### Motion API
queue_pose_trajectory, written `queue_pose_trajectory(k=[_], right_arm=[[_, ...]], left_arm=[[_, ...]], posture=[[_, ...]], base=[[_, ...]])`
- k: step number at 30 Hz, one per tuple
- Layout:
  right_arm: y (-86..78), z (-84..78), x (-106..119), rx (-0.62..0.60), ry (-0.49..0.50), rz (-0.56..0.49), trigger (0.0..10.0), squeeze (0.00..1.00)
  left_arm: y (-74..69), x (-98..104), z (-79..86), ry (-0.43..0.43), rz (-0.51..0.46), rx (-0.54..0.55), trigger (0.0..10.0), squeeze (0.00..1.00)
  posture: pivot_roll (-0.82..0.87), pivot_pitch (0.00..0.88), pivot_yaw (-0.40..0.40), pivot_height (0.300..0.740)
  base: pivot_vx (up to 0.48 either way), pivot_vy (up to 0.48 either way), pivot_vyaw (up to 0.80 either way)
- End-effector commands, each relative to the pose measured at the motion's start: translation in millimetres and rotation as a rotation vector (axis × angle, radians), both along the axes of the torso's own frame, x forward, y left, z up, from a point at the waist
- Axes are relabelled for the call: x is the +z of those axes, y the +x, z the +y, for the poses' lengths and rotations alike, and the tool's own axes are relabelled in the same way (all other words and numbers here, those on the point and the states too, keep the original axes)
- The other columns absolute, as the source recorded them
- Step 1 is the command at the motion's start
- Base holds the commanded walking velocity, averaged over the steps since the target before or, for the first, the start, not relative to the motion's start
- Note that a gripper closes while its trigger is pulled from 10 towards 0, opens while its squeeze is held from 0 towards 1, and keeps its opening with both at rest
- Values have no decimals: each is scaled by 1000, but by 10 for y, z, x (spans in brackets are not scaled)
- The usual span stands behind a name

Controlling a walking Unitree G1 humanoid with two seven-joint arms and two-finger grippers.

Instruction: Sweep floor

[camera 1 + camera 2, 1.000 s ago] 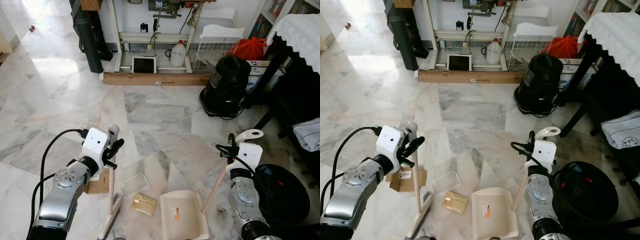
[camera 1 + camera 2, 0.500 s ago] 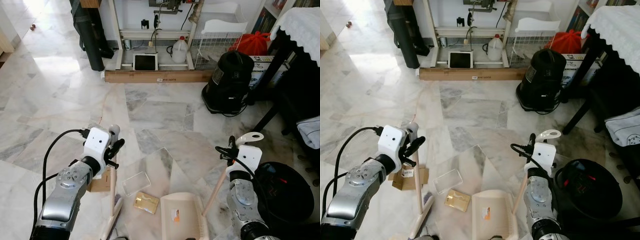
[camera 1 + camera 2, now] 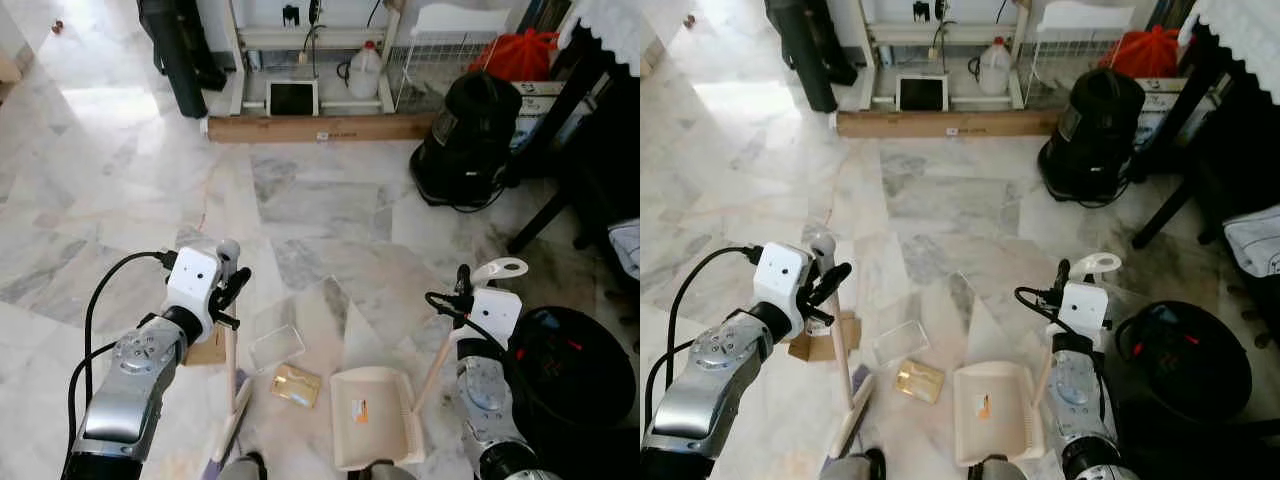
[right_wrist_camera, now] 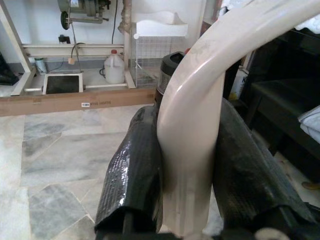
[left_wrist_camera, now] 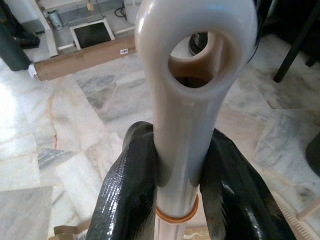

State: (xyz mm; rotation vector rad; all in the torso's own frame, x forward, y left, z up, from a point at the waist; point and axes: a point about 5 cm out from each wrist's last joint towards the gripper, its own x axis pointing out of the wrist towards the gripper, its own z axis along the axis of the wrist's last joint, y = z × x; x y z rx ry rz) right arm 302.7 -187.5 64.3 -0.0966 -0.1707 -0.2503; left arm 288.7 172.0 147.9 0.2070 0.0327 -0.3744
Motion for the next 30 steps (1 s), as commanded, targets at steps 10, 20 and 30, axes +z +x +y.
queue_pose_trajectory(k=[10, 20, 30], right_arm=[[66, 74, 104, 5, 3, -56, 10000, 0], [26, 100, 43, 11, 2, -38, 10000, 0], [-53, 113, -23, 22, -9, -29, 10000, 0]], left_arm=[[-78, 6, 43, -25, 16, 20, 10000, 0], [50, 114, 22, -109, -47, 70, 10000, 0], [144, 156, -28, -159, -82, 78, 10000, 0]], posture=[[281, 332, 0, 740], [283, 349, 1, 740], [256, 357, 4, 740]], base=[[0, 0, 0], [0, 0, 0], [0, 0, 0]])
